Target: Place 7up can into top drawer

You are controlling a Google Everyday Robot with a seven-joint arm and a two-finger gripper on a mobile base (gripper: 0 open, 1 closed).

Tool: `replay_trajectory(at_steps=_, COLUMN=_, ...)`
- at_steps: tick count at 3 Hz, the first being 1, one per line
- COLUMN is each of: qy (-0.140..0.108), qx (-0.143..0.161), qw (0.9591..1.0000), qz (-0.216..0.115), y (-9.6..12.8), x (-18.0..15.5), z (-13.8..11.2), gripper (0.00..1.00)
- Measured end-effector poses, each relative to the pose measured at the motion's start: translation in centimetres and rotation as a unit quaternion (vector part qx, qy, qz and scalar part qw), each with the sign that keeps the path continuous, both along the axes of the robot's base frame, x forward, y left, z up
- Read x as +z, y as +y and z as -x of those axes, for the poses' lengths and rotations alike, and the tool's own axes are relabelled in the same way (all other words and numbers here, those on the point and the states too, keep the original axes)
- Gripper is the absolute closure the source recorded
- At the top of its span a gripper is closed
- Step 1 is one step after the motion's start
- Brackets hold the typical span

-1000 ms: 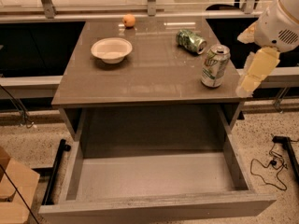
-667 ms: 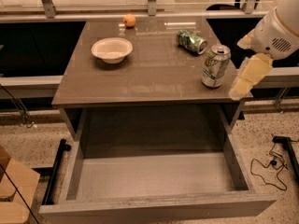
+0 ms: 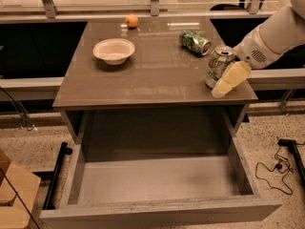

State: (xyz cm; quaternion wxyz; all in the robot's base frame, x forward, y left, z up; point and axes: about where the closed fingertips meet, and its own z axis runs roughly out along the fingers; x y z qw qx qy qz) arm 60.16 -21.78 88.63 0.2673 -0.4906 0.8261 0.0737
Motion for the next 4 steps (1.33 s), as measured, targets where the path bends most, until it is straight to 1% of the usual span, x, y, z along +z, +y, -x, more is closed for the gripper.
replay_trajectory(at_steps=1, qy=0.004, qx=-0.013, qw=0.9995, qz=-0.029, y=0.4, x=-2.2, z=-2.4, gripper=0.12)
replay_trajectory(at_steps=2, qy=0.004, qx=-0.015, qw=0.9992, qz=-0.037, y=0.7, x=-2.5, z=-3.1, gripper=0.24)
replay_trajectory(at_steps=3, qy=-0.014, qx=-0.012, qw=0.9980, qz=-0.060, y=1.7, x=-2.1, z=-3.9, gripper=0.47)
replay_trajectory(at_steps=4, qy=-0.030, qx=-0.005, qw=0.9957, qz=-0.088, y=2.8, x=-1.7, z=-4.8, gripper=0.71)
